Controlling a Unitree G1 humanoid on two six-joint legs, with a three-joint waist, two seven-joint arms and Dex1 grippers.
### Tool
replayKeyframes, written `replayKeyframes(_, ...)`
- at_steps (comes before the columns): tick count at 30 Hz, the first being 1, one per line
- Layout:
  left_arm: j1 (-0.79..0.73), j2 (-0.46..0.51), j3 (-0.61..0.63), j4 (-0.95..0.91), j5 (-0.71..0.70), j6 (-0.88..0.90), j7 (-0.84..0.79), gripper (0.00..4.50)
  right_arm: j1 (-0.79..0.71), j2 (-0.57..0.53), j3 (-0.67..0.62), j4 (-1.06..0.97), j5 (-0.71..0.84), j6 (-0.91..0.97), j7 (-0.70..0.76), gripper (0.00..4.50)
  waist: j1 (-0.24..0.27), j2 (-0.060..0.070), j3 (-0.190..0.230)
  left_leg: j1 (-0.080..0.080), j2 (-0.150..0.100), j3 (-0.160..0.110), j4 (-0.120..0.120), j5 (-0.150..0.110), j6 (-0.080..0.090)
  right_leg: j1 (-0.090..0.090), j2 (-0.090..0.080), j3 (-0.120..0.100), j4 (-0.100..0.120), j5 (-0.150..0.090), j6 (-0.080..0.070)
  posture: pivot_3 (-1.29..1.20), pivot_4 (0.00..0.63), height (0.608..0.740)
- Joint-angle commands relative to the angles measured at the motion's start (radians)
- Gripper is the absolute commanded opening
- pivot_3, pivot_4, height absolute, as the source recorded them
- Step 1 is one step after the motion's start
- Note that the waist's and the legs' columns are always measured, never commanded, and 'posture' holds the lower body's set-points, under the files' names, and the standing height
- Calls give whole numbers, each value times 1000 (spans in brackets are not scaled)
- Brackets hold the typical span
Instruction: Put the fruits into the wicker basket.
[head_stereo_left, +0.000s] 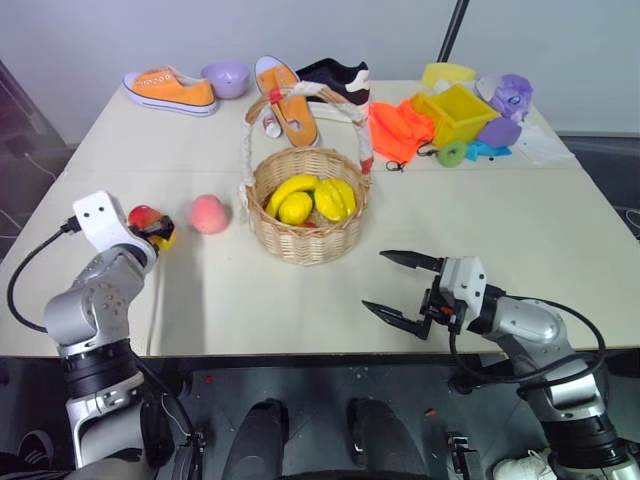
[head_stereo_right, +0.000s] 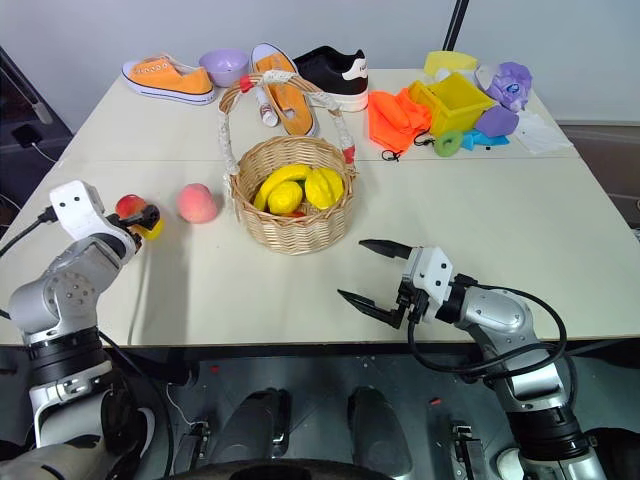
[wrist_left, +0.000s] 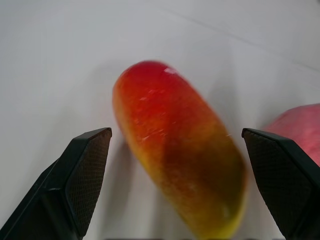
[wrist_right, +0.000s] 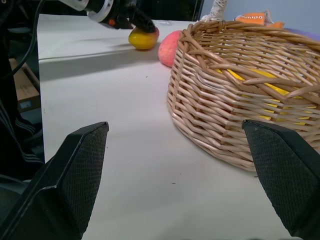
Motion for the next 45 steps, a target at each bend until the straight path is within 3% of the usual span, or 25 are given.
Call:
replayKeyframes(1,-33,10,-14,1,26,-28,-2,4500,-7,3,-7,-25,4,-14,-3,4456,1,0,0,0,0,0,0,0,0,0,0,0,0,0,0,0,150,740)
replayKeyframes(18,-66,-20,-58,103,104,-128,-13,4500,-2,20,-5,-4,-19,-40,-17,4456,1,0,0,0,0,0,0,0,0,0,0,0,0,0,0,0,150,740)
replayKeyframes(22,-60,-27,-66,98,104,-124,-22,2812,-7,19,-7,8,-22,-46,-15,4500,1,0,0,0,0,0,0,0,0,0,0,0,0,0,0,0,150,740)
replayKeyframes(33,-19,-27,-27,22,131,-171,10,2812,-15,22,1,20,-34,-59,-17,4500,0,0,0,0,0,0,0,0,0,0,0,0,1,0,1,0,150,740)
replayKeyframes(38,83,78,-3,-147,80,-153,-129,2812,-19,30,-32,16,5,-29,-45,4500,-3,-1,0,0,1,0,-1,0,0,-1,0,0,1,0,0,0,150,740)
replayKeyframes(45,232,190,81,-362,-191,-171,-498,2812,-89,95,-109,54,62,7,-153,4500,3,-2,0,0,2,0,0,0,0,0,-2,0,0,-2,-4,0,150,740)
